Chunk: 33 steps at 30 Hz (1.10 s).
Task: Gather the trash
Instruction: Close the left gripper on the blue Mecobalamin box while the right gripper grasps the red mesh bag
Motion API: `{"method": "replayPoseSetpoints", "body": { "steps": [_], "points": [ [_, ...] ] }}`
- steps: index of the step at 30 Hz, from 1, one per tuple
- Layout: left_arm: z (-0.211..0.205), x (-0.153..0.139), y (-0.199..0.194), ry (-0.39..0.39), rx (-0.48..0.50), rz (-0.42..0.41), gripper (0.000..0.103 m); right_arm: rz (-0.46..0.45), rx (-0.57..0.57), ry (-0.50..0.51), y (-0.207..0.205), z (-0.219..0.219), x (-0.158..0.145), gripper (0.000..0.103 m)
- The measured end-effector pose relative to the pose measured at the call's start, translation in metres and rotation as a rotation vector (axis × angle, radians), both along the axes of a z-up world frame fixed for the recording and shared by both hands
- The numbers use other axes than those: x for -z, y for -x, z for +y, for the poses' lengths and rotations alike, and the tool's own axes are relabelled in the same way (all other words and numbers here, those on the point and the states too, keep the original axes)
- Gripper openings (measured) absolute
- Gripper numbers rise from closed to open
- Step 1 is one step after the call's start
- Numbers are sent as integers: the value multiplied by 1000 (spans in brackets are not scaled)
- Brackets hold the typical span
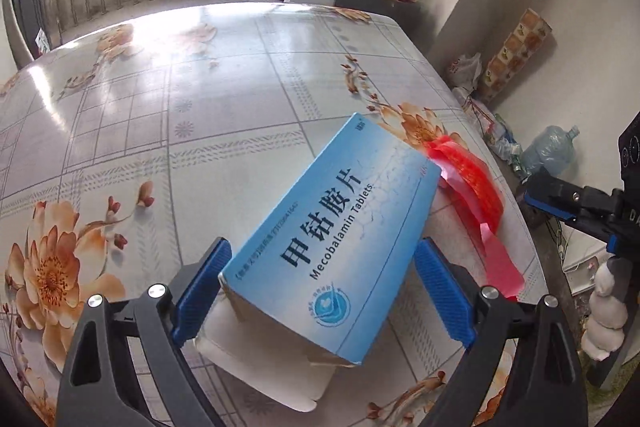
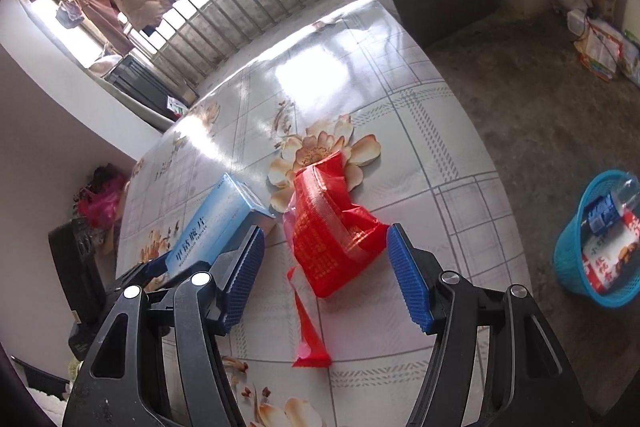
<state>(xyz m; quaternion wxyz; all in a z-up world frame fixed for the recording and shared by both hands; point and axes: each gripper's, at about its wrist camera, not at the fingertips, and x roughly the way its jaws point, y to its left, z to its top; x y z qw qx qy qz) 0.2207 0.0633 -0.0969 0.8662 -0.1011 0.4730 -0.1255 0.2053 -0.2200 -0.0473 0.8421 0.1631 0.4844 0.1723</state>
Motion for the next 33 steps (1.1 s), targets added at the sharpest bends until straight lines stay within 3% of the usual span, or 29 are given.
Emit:
{"method": "replayPoseSetpoints", "body": {
  "steps": [4,8,13,17,24,27,28,33],
  "points": [
    [18,0,0,15,-49,6,91,7,-25,129,-13,18,14,59],
    [19,-1,1,26,-16,0,91,13,-34,165,-14,23,18,47],
    [8,2,-1,-5,16,0,91,33,-44,156,-4,24,13,39],
    [4,1,4,27,27,26,89,59,-22,141,8,18,11,37],
    [2,0,31,133,82,112,89,148,41,65,45,0,12,38],
    [5,-2,35,187,65,132,89,157,66,14,58,-7,10,45],
    [5,-3,35,185,55,128,89,151,71,0,59,-9,7,51],
    [0,-4,22,121,26,107,89,106,46,6,66,-8,-4,60]
  ]
}}
